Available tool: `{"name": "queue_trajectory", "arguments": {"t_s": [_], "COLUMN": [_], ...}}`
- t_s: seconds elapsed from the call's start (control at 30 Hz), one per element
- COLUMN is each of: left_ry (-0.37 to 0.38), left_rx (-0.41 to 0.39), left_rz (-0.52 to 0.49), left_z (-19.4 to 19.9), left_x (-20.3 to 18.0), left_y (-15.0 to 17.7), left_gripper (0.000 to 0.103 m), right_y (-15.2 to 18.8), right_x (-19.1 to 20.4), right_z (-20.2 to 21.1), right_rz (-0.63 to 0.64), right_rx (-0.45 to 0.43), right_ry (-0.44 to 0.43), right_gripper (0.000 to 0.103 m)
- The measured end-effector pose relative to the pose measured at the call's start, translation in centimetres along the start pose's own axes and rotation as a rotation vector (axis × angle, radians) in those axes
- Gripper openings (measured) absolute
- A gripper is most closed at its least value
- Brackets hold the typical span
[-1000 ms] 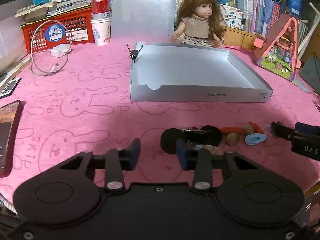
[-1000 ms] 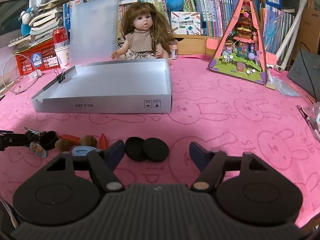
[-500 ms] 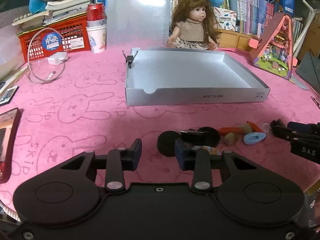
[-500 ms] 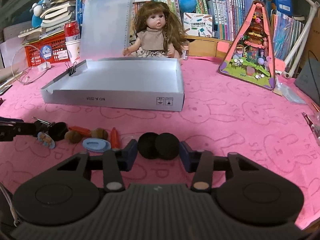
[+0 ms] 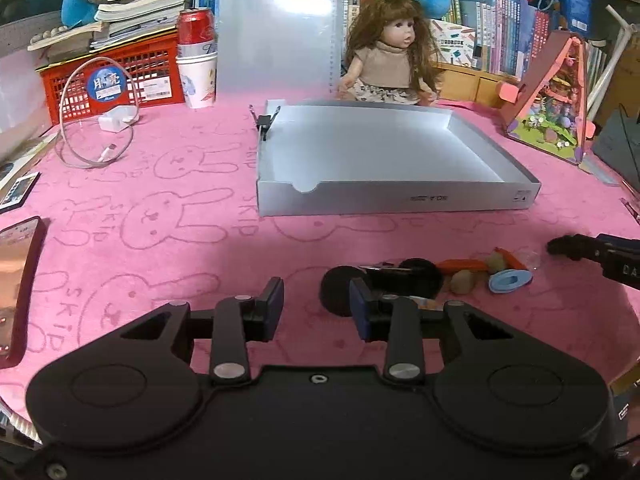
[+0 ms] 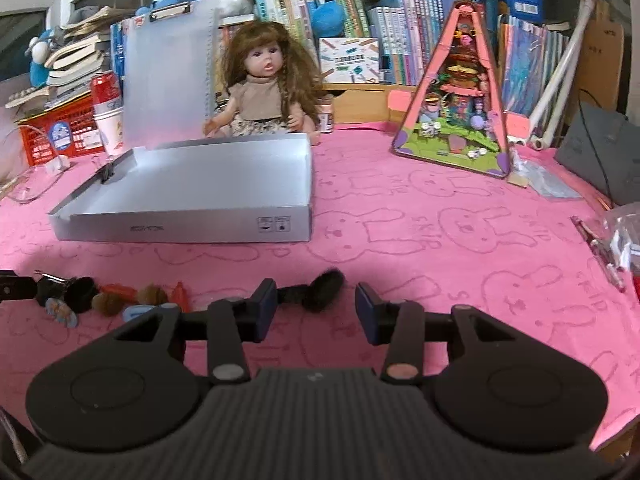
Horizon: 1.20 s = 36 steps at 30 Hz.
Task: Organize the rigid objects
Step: 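Close the left gripper on one black disc while the right gripper grasps the other, then carry the black discs in both grippers over the white box tray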
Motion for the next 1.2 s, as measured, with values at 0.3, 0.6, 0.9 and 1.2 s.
{"name": "queue_trajectory", "arguments": {"t_s": [0.3,0.6,0.9,1.2], "left_ry": [0.015,0.007,0.007,-0.027], "left_rx": [0.006,0.037,0.009,-0.02], "left_rz": [-0.014,-0.022,-0.017,0.004], "left_z": [0.3,-0.2,-1.2,-2.3], "left_x": [-0.4,-0.5,-1.1,-1.4], "left_y": [0.2,1.1,0.5,-0.3], "left_gripper": [0.034,0.034,0.034,0.042], "right_y": [0.5,0.9,0.9,0.8], "right_x": [1.8,2.5,2.5,2.5], "right_z": [-0.5,-2.4,-2.6,-2.8], "right_rz": [0.06,0.141,0.146,0.148], "right_rx": [0.028,0.042,0.05,0.049], "right_ry": [-0.056,-0.023,-0.024,-0.026], "right_gripper": [0.05,0.059,0.056,0.054]}}
Point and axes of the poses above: each gripper's, at about its wrist camera, not at the fingertips, and z roughly against the way its jaws point, x to its left, y to its underside, the point moved 6 cm from there along -z, roughly the way its jaws point, and after that the axes turned 13 degrees about -y, right-handed, at the moved point
